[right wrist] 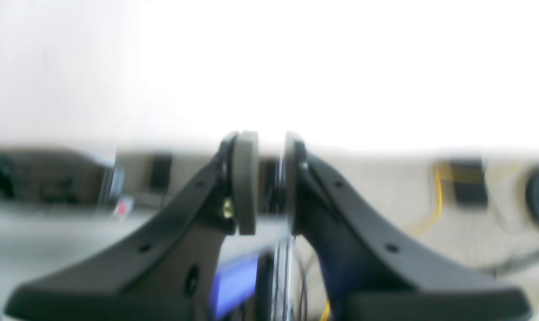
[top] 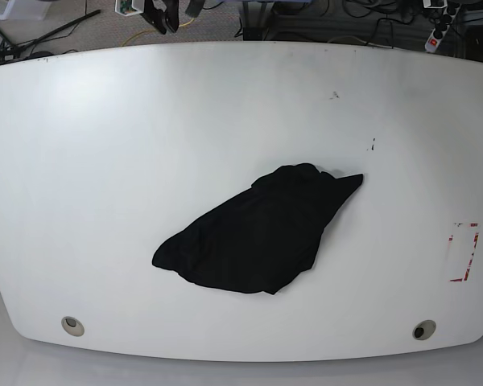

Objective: Fold the T-shirt properly
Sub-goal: 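Lower the right gripper onto the black T-shirt's edge and grasp it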

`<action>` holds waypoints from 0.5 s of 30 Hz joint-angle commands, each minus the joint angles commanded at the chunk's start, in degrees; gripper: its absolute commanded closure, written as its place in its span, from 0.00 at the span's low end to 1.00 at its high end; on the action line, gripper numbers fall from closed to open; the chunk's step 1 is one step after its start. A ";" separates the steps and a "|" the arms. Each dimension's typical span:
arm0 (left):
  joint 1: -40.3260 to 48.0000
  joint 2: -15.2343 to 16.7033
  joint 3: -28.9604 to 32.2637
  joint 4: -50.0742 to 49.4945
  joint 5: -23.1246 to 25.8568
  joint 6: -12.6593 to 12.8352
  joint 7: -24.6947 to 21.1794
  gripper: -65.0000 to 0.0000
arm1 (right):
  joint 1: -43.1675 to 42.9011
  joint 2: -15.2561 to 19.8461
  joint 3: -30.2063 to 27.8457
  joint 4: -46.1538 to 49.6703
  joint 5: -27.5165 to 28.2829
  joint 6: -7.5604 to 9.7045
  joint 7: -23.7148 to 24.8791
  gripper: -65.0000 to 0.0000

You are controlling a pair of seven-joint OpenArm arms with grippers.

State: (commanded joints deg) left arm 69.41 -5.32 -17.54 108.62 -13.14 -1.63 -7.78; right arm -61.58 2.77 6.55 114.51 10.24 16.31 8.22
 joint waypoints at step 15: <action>-4.13 2.02 0.09 1.58 -0.26 0.09 0.00 0.35 | 30.68 0.00 -0.35 1.32 0.44 0.26 -37.89 0.84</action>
State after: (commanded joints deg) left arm 65.27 -3.30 -17.45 110.20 -13.41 -1.54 -7.78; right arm -30.90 2.77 6.20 115.82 10.68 16.57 -29.67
